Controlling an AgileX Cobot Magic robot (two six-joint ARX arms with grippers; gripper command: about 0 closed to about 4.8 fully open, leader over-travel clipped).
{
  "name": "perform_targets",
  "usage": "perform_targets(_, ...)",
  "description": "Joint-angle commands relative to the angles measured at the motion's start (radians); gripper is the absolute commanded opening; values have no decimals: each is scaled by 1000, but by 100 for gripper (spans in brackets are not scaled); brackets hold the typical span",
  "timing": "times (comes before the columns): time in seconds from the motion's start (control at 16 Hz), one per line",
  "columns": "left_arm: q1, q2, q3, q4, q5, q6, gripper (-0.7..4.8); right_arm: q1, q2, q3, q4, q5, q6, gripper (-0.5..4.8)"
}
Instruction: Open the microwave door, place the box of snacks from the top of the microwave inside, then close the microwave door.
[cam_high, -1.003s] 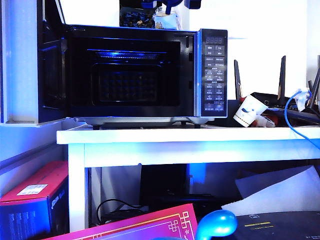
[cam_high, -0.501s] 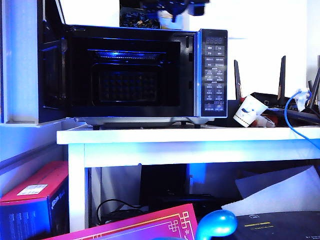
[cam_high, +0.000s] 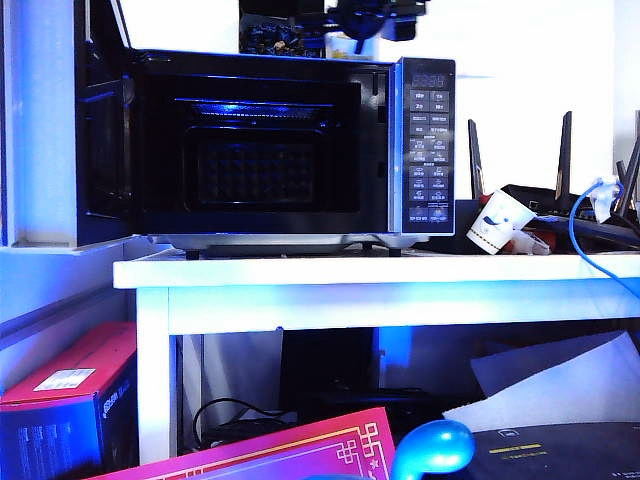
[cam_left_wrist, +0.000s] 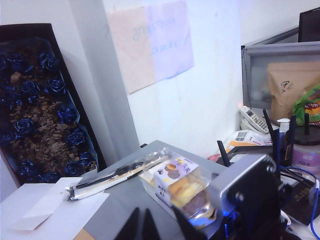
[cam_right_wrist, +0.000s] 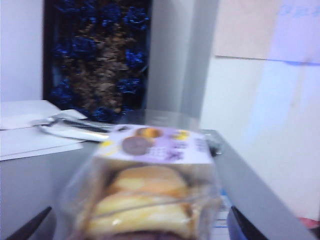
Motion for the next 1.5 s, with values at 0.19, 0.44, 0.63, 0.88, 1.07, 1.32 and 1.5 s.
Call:
perform_targets(0.19,0,-8,2,9,0,0,-5,-34,-5,11,-13,-75,5,479)
perform_targets(0.44,0,-8,2,10,0,0,-5,-62,-5,11,-21,-136,10,479)
perform_targets(0.63,0,-8,2,12,0,0,-5,-84,-5,11,-20,-190,29,479)
perform_targets(0.88,0,-8,2,13,0,0,-5,-97,-5,11,-49,-245,32,479)
perform_targets(1.07,0,-8,2,12,0,0,-5,-97,-5,11,-80,-245,31,479)
perform_targets(1.32,0,-8,2,11,0,0,-5,-97,-5,11,-102,-267,30,479)
perform_targets(1.5,0,-8,2,4,0,0,-5,-97,-6,14,-93,-267,31,479)
